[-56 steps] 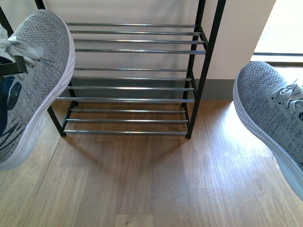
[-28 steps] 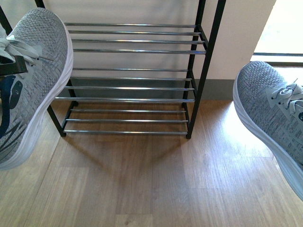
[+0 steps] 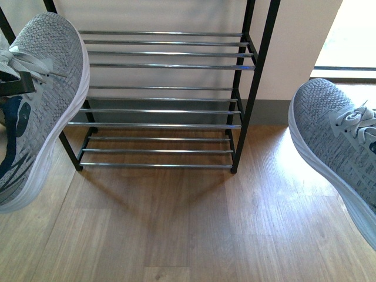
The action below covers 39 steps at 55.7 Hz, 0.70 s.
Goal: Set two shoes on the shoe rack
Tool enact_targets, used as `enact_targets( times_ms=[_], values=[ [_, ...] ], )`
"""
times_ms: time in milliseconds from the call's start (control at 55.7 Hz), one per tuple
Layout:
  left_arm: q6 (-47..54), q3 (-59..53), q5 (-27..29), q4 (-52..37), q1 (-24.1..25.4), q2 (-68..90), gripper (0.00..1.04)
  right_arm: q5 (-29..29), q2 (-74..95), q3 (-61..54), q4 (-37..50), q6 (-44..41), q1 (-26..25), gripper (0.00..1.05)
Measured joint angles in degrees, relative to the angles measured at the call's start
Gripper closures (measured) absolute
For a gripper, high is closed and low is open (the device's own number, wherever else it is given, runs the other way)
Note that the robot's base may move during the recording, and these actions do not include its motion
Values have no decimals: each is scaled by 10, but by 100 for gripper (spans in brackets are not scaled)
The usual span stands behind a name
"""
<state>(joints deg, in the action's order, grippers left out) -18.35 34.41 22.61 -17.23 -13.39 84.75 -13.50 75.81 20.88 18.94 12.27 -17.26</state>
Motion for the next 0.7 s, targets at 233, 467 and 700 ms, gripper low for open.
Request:
enact_targets(
  times_ms=[233,467,700],
  values=[
    [0,0,0,0,0,0,104,0,0,0,0,0,0,104],
    [0,0,1,0,0,0,104,-1,0,0,0,0,0,104],
    [0,0,1,0,0,0,104,-29,21,-25,94,-20,-2,104]
  ],
)
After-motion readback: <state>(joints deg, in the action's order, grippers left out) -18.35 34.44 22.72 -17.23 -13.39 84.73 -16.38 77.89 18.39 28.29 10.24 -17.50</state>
